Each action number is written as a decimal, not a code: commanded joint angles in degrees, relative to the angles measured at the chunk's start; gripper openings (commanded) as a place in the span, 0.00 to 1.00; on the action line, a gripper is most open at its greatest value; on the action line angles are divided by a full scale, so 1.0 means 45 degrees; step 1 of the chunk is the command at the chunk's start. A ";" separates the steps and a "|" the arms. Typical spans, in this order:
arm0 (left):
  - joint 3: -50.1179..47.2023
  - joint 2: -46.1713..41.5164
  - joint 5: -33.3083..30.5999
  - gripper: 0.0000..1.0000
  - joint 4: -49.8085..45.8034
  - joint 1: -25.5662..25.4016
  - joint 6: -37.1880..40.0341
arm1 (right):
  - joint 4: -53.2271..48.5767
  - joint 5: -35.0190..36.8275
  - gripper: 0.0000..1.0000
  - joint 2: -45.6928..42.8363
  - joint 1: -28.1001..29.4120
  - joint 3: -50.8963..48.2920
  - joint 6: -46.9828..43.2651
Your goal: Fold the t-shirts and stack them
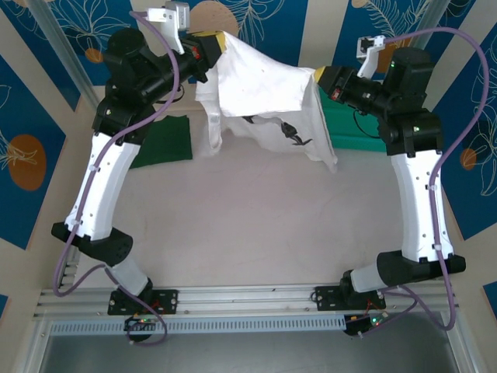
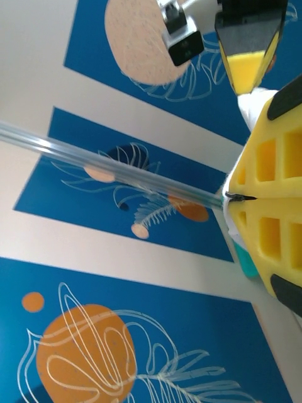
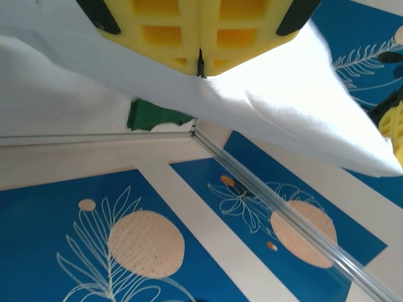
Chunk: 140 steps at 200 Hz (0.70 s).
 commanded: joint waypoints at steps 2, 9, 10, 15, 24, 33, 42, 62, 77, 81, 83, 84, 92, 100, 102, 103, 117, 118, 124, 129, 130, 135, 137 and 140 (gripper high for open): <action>0.0146 -0.0934 -0.0766 0.00 0.0651 0.0127 0.0811 | -0.0031 0.0279 0.00 -0.0232 0.0551 0.0721 -0.0800; 0.0105 -0.1062 -0.0736 0.00 0.0848 0.0134 0.0814 | -0.0072 0.0476 0.00 -0.0274 0.0690 0.0949 -0.0960; 0.0100 -0.1076 -0.0723 0.00 0.0878 0.0130 0.0814 | -0.0084 0.0514 0.00 -0.0288 0.0700 0.0963 -0.0993; 0.0095 -0.1159 -0.0642 0.00 0.0987 0.0127 0.0766 | -0.0078 0.0740 0.00 -0.0315 0.0801 0.1128 -0.1097; 0.0095 -0.1288 -0.0445 0.00 0.1251 0.0124 0.0657 | -0.0031 0.1155 0.00 -0.0454 0.0911 0.1357 -0.1231; 0.0097 -0.1386 -0.0190 0.00 0.1527 0.0124 0.0456 | 0.0123 0.1461 0.00 -0.0607 0.0951 0.1541 -0.1344; 0.0105 -0.1488 0.0109 0.00 0.1782 0.0119 0.0274 | 0.0341 0.1706 0.00 -0.0737 0.1033 0.1721 -0.1460; 0.0063 -0.1776 0.0533 0.00 0.2183 0.0088 -0.0113 | 0.0691 0.2114 0.00 -0.0897 0.1242 0.2244 -0.1754; -0.0121 -0.2013 0.0781 0.00 0.2503 0.0103 -0.0487 | 0.0932 0.2391 0.00 -0.0894 0.1407 0.2564 -0.1930; -0.0175 -0.2071 0.0791 0.00 0.2561 0.0106 -0.0553 | 0.1030 0.2442 0.00 -0.0899 0.1460 0.2630 -0.1969; -0.0202 -0.2107 0.0794 0.00 0.2567 0.0092 -0.0582 | 0.1089 0.2490 0.00 -0.0895 0.1484 0.2635 -0.1989; -0.0220 -0.2126 0.0784 0.00 0.2568 0.0090 -0.0587 | 0.1111 0.2517 0.00 -0.0891 0.1507 0.2636 -0.1995; -0.0352 -0.2262 0.0658 0.00 0.2507 0.0100 -0.0610 | 0.1333 0.2681 0.00 -0.0871 0.1637 0.2629 -0.2032; -0.0484 -0.2405 0.0369 0.00 0.2263 0.0107 -0.0495 | 0.1562 0.2781 0.00 -0.0751 0.1766 0.2606 -0.2132; -0.0533 -0.2439 0.0273 0.00 0.2160 0.0092 -0.0440 | 0.1598 0.2804 0.00 -0.0721 0.1795 0.2600 -0.2152; -0.0551 -0.2458 0.0202 0.00 0.2111 0.0090 -0.0418 | 0.1610 0.2811 0.00 -0.0677 0.1809 0.2599 -0.2174; -0.0909 -0.2658 -0.0832 0.00 0.1361 0.0143 -0.0148 | 0.1628 0.2896 0.00 -0.0165 0.2008 0.2730 -0.2320; -0.0944 -0.2675 -0.0898 0.00 0.1301 0.0155 -0.0126 | 0.1625 0.2886 0.00 -0.0097 0.2023 0.2742 -0.2327; -0.1198 -0.2754 -0.1420 0.00 0.1034 0.0204 0.0022 | 0.1640 0.2843 0.00 0.0203 0.2082 0.2772 -0.2362; -0.1427 -0.2802 -0.1983 0.00 0.0757 0.0258 0.0052 | 0.1680 0.2819 0.00 0.0514 0.2148 0.2775 -0.2385; -0.1457 -0.2806 -0.2098 0.00 0.0677 0.0270 0.0043 | 0.1680 0.2819 0.00 0.0575 0.2162 0.2784 -0.2389; -0.1658 -0.2827 -0.2789 0.00 0.0301 0.0391 -0.0062 | 0.1585 0.2803 0.00 0.0930 0.2195 0.2871 -0.2394; -0.1740 -0.2813 -0.3056 0.00 0.0180 0.0471 -0.0127 | 0.1501 0.2806 0.00 0.1181 0.2229 0.2979 -0.2402; -0.1870 -0.2809 -0.3378 0.00 -0.0025 0.0597 -0.0241 | 0.1431 0.2771 0.00 0.1363 0.2238 0.3064 -0.2410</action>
